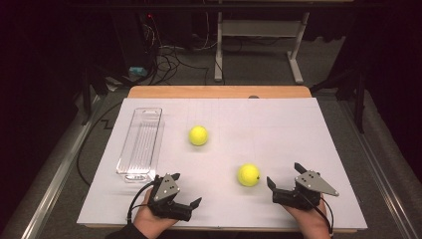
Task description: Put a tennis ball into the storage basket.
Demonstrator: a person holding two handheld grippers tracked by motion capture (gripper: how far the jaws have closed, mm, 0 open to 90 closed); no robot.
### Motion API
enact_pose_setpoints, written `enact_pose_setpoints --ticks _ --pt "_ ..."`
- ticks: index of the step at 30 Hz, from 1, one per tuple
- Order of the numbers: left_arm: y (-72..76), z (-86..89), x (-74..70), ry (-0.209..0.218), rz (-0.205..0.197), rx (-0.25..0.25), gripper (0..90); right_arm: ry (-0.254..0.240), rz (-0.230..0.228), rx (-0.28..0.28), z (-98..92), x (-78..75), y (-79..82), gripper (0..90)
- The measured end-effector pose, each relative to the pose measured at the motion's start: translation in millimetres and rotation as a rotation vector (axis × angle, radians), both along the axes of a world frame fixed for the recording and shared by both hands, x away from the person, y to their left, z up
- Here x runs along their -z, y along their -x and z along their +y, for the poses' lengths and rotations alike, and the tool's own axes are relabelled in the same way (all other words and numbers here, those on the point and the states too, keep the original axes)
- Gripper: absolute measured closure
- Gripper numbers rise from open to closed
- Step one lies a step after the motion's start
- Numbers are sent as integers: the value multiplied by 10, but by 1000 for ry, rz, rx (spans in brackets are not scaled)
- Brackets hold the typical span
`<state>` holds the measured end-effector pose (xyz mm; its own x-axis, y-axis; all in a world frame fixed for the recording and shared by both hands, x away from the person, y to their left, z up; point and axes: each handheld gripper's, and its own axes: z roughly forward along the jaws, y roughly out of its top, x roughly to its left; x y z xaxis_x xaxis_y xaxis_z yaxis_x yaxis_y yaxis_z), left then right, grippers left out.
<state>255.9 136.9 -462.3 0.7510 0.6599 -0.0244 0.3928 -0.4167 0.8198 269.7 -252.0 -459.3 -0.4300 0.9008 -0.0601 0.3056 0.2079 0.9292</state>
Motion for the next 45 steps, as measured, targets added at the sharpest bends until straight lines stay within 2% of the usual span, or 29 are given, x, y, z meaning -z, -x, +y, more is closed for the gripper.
enact_pose_setpoints --ticks 2,7,15,22,25,28,31,34,38,42,43,45 --pt "-11 -21 19 -20 24 3 6 3 3 -7 8 8 -1 0" --pt "-39 -26 36 -52 47 -6 5 0 5 -7 1 7 1 0" --pt "-99 0 73 -97 121 -13 6 0 11 -3 -24 11 1 0" --pt "-124 14 81 -109 163 -16 6 6 12 -7 -30 15 -2 0" --pt "-140 25 79 -112 201 -10 6 6 18 -11 -28 25 -8 0" --pt "-147 26 82 -114 210 -7 5 7 19 -12 -30 28 -11 0" --pt "-171 24 82 -118 247 3 6 10 22 -19 -30 28 -13 0" --pt "-182 22 74 -119 262 12 5 6 27 -24 -26 29 -14 0" --pt "-210 27 42 -118 279 6 5 -1 43 -43 -16 27 -23 0" --pt "-235 20 -10 -136 292 23 6 -10 53 -57 1 22 -25 0" --pt "-250 -3 -38 -155 299 35 5 -18 59 -69 8 16 -25 0" --pt "-270 -19 -68 -158 314 45 5 -24 63 -77 23 10 -19 0"
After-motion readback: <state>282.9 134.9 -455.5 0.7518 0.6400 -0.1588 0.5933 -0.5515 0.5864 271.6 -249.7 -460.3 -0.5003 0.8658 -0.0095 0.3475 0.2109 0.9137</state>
